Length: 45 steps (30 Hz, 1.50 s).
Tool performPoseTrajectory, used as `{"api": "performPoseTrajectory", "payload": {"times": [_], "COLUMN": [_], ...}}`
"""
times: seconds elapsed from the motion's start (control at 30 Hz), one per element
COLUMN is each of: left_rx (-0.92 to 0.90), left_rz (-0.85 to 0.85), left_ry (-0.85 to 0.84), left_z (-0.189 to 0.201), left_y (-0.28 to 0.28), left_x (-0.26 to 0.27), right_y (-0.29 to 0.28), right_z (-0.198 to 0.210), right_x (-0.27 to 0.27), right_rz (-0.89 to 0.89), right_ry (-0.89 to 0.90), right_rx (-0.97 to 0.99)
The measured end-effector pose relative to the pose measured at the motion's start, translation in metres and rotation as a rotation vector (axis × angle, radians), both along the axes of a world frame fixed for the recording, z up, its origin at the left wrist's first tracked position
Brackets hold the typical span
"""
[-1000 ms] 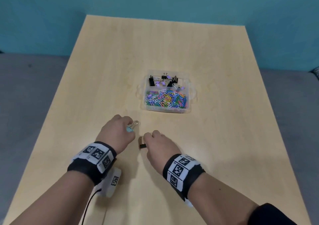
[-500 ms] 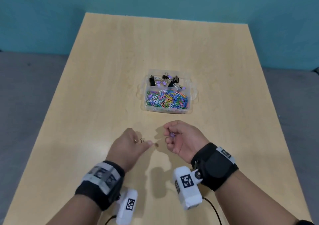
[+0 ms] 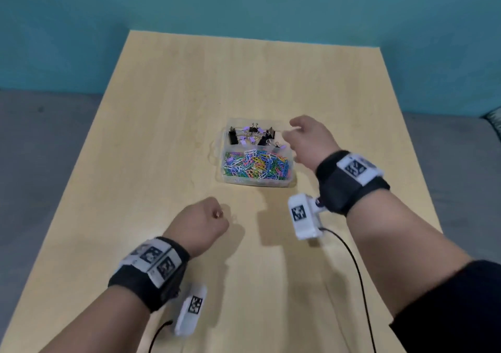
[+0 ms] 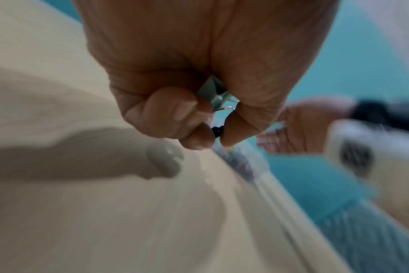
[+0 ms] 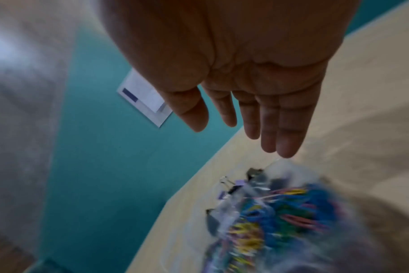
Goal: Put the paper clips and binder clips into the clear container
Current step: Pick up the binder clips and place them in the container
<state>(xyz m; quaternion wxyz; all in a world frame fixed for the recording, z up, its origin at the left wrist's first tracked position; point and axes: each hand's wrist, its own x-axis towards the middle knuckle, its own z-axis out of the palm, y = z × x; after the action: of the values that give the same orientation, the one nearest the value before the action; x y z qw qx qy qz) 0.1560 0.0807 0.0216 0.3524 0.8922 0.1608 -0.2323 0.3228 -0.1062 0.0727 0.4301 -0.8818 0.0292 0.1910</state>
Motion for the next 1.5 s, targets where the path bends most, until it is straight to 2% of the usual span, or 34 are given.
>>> {"api": "performPoseTrajectory", "payload": {"times": [0.07,0.1,0.23,0.37,0.47,0.57,0.63,0.7,0.77,0.87,1.03,1.27,1.4,1.5], "left_rx": [-0.105,-0.101,0.164,0.266,0.217,0.253,0.382,0.533,0.608,0.710,0.942,1.012,1.027,1.034], "left_rz": [0.125,0.147,-0.005,-0.146,-0.192,-0.182,-0.220,-0.307,-0.335,-0.375,-0.662,-0.826,-0.856,-0.869], "left_ry": [-0.065,-0.116,-0.281,-0.280,-0.241,-0.319,-0.345,-0.265,-0.181,-0.181,-0.095,0.015,0.105,0.102], "left_z": [0.013,0.019,0.039,0.043,0.039,0.042,0.039,0.032,0.024,0.017,0.017,0.022,0.022,0.022], "left_y": [0.004,0.006,0.005,-0.013,-0.021,-0.011,0.001,0.007,0.007,-0.001,-0.025,-0.036,-0.041,-0.043], "left_x": [0.025,0.041,0.116,0.172,0.190,0.186,0.175,0.158,0.144,0.137,0.135,0.139,0.141,0.142], "right_y": [-0.030,-0.048,-0.114,-0.138,-0.138,-0.137,-0.137,-0.137,-0.137,-0.137,-0.138,-0.139,-0.139,-0.140], "right_z": [-0.017,-0.027,-0.056,-0.063,-0.063,-0.059,-0.058,-0.057,-0.056,-0.056,-0.056,-0.060,-0.060,-0.060], "right_x": [-0.026,-0.044,-0.125,-0.172,-0.176,-0.176,-0.177,-0.177,-0.177,-0.177,-0.177,-0.178,-0.177,-0.177], "right_rz": [0.063,0.109,0.285,0.392,0.437,0.420,0.413,0.411,0.402,0.400,0.405,0.403,0.401,0.399], "right_ry": [-0.044,-0.063,-0.011,0.112,0.074,0.084,0.085,0.085,0.087,0.091,0.085,0.073,0.077,0.086], "right_rx": [-0.146,-0.235,-0.588,-0.706,-0.728,-0.693,-0.674,-0.660,-0.643,-0.630,-0.620,-0.621,-0.617,-0.613]}}
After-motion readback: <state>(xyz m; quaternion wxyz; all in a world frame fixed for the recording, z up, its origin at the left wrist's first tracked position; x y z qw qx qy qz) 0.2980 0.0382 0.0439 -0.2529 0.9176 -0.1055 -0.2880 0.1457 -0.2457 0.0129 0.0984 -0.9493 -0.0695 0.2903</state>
